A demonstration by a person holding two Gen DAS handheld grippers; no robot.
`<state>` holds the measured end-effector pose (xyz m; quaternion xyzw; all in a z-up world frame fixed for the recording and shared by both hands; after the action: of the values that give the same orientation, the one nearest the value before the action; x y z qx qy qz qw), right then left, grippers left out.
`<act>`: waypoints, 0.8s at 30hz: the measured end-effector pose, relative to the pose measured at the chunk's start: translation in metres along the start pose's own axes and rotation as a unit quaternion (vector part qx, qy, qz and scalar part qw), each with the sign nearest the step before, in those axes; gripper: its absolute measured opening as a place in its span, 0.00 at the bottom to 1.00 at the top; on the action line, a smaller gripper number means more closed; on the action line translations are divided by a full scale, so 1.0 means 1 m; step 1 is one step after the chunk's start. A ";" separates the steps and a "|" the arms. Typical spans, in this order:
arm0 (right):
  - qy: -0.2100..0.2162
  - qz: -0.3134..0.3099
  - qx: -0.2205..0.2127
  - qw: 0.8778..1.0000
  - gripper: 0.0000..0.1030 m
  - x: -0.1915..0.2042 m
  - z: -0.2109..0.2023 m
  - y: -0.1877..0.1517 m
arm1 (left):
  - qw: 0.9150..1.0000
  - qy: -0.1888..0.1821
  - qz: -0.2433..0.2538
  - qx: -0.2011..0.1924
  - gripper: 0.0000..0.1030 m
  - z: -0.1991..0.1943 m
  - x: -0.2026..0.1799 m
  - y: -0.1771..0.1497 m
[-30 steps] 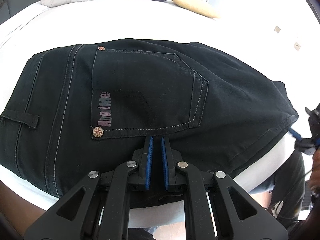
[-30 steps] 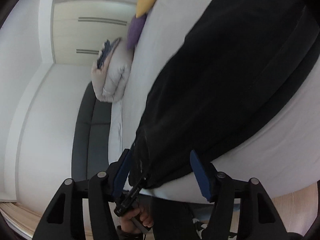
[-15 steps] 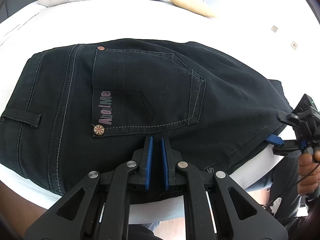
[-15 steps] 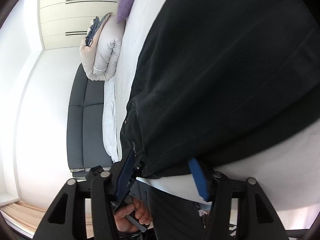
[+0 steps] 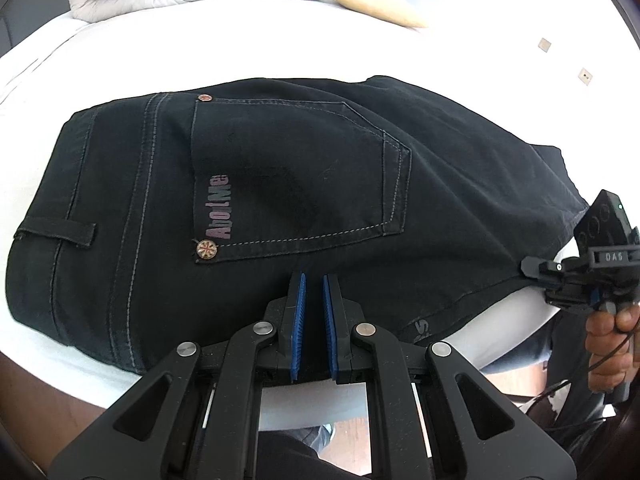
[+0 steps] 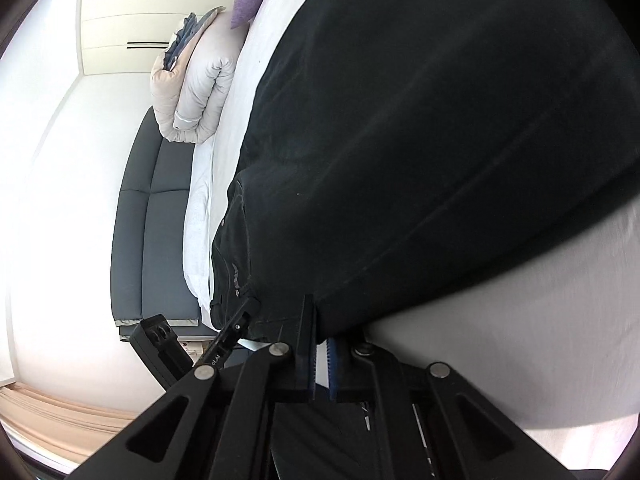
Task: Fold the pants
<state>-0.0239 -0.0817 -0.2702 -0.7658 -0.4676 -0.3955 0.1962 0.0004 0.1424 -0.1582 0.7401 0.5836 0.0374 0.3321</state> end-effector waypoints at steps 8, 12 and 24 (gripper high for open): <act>0.064 0.036 -0.011 0.997 0.41 0.003 -0.018 0.013 | 0.998 -0.024 0.047 -0.046 0.09 -0.012 -0.062 0.078; 0.090 0.082 -0.055 0.991 0.52 -0.012 -0.043 0.033 | 0.990 -0.064 0.130 0.000 0.09 0.045 -0.121 0.123; 0.071 0.096 -0.061 0.991 0.00 -0.050 -0.050 0.038 | 0.981 -0.021 0.169 0.092 0.09 0.147 -0.145 0.123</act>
<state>-0.0245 -0.1618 -0.2771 -0.7873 -0.3521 -0.4565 0.2188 0.1234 -0.0646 -0.1585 0.8561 0.4436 0.0234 0.2640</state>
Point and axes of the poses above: each gripper's, at about its wrist camera, not at the fingertips, and z roughly the way its jaws point, x to its left, y to its top, the point moved 6 cm from there along z, roughly the way its jaws point, and after that the axes turned 8 degrees about -y, right-handed, at the moved point
